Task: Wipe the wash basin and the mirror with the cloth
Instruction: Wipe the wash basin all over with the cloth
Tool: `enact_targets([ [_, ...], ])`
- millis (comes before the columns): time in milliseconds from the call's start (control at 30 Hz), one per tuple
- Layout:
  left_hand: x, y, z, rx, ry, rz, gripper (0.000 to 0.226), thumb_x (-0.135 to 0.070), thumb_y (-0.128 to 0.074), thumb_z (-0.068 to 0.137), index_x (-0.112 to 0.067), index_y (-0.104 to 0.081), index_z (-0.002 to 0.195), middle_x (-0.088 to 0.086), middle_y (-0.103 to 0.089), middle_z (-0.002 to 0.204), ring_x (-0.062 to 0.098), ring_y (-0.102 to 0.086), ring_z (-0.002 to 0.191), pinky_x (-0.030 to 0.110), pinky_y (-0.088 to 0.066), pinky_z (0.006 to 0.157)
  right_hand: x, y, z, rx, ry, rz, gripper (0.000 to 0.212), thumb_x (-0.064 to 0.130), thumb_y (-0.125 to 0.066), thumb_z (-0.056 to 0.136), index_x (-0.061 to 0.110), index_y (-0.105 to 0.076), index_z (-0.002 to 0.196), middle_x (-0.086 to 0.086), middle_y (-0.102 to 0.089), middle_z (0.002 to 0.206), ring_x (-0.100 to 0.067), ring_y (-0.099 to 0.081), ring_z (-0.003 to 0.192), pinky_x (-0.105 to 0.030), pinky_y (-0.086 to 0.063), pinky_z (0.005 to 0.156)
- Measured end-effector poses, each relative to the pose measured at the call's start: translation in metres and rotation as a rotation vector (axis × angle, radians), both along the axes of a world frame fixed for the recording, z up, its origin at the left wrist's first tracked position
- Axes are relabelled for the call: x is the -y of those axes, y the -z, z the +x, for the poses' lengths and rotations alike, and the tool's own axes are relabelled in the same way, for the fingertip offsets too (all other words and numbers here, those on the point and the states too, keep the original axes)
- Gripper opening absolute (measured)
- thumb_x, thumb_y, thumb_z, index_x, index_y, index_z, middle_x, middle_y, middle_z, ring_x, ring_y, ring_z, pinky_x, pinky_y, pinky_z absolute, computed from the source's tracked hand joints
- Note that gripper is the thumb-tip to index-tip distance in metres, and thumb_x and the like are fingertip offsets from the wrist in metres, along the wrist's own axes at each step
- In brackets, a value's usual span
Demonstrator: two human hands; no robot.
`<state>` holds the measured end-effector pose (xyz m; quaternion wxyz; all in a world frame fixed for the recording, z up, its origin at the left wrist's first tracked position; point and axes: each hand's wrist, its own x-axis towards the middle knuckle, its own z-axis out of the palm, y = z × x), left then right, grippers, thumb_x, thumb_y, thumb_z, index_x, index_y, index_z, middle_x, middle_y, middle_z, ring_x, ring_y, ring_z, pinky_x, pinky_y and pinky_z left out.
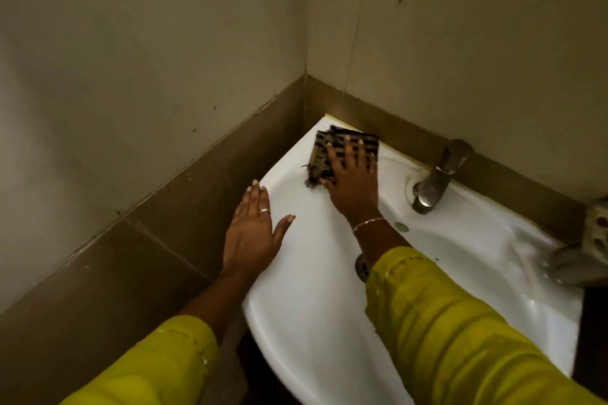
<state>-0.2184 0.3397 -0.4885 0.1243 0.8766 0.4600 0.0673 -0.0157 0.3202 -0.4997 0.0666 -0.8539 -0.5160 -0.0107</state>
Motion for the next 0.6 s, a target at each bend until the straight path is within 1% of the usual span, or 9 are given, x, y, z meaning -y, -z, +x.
enact_targets([
  [67,0.0,-0.001,0.0,0.01,0.006,0.003,0.114,-0.079,0.021,0.066,-0.004,-0.013,0.146,0.013,-0.012,0.156,0.024,-0.013,0.145,0.03,-0.013,0.115,0.019,-0.001,0.006,0.022,0.091,-0.036,0.068,0.042,-0.047,0.091,0.026,-0.012,0.147,-0.014,-0.003,0.156,-0.038,0.0,0.142,-0.053,-0.001,0.114],
  [100,0.001,-0.002,0.0,0.02,0.004,0.0,0.108,-0.078,0.012,0.071,-0.004,-0.013,0.146,0.012,-0.011,0.157,0.024,-0.012,0.145,0.03,-0.013,0.115,0.029,-0.001,0.007,0.027,0.139,-0.053,0.068,0.041,-0.046,0.092,0.025,-0.01,0.148,-0.016,-0.002,0.156,-0.039,0.0,0.142,-0.053,0.0,0.114],
  [167,0.001,-0.001,0.001,0.043,-0.012,-0.025,0.089,-0.066,-0.007,0.081,-0.006,-0.013,0.147,0.01,-0.01,0.157,0.022,-0.01,0.145,0.029,-0.013,0.116,0.047,0.0,0.006,0.036,0.24,-0.096,0.07,0.039,-0.045,0.093,0.024,-0.004,0.148,-0.019,0.0,0.155,-0.041,0.0,0.141,-0.054,-0.002,0.115],
  [233,0.001,-0.001,0.0,0.09,-0.04,-0.054,0.081,-0.057,-0.018,0.083,-0.007,-0.015,0.146,0.009,-0.012,0.157,0.02,-0.012,0.145,0.03,-0.015,0.115,0.061,0.004,0.002,0.057,0.303,-0.115,0.072,0.033,-0.046,0.094,0.023,0.0,0.148,-0.022,0.001,0.154,-0.041,0.0,0.141,-0.055,-0.006,0.115],
  [267,0.0,-0.001,-0.001,0.12,-0.055,-0.069,0.08,-0.056,-0.019,0.083,-0.007,-0.017,0.146,0.009,-0.014,0.157,0.02,-0.013,0.145,0.029,-0.017,0.115,0.064,0.005,-0.001,0.059,0.317,-0.104,0.071,0.032,-0.045,0.094,0.022,-0.001,0.148,-0.023,0.001,0.154,-0.041,-0.001,0.141,-0.056,-0.007,0.114],
  [333,0.0,-0.001,-0.002,0.174,-0.077,-0.096,0.079,-0.054,-0.02,0.083,-0.007,-0.019,0.146,0.008,-0.016,0.156,0.019,-0.015,0.144,0.029,-0.019,0.114,0.061,0.006,-0.005,0.047,0.339,-0.079,0.068,0.036,-0.042,0.094,0.021,-0.003,0.148,-0.022,-0.001,0.154,-0.041,-0.001,0.141,-0.057,-0.007,0.114],
  [433,-0.001,0.001,-0.003,0.222,-0.089,-0.111,0.077,-0.054,-0.02,0.083,-0.008,-0.02,0.146,0.007,-0.018,0.156,0.018,-0.016,0.144,0.028,-0.02,0.113,0.042,0.003,-0.007,0.011,0.342,-0.069,0.065,0.044,-0.034,0.095,0.02,-0.004,0.148,-0.02,0.001,0.155,-0.039,0.002,0.142,-0.054,0.002,0.113],
  [533,0.0,0.0,-0.002,0.229,-0.088,-0.12,0.078,-0.054,-0.02,0.083,-0.008,-0.017,0.146,0.006,-0.017,0.156,0.018,-0.016,0.144,0.028,-0.02,0.113,0.016,-0.001,-0.007,0.008,0.253,-0.071,0.066,0.048,-0.03,0.095,0.02,-0.002,0.148,-0.017,0.003,0.156,-0.037,0.004,0.142,-0.053,0.005,0.113],
  [600,0.0,0.0,-0.003,0.239,-0.091,-0.13,0.078,-0.054,-0.019,0.083,-0.009,-0.016,0.147,0.006,-0.017,0.156,0.018,-0.016,0.144,0.027,-0.02,0.113,-0.004,-0.001,-0.013,-0.006,0.164,-0.023,0.065,0.047,-0.032,0.095,0.019,-0.009,0.148,-0.019,-0.004,0.155,-0.04,-0.001,0.142,-0.055,0.002,0.112],
])
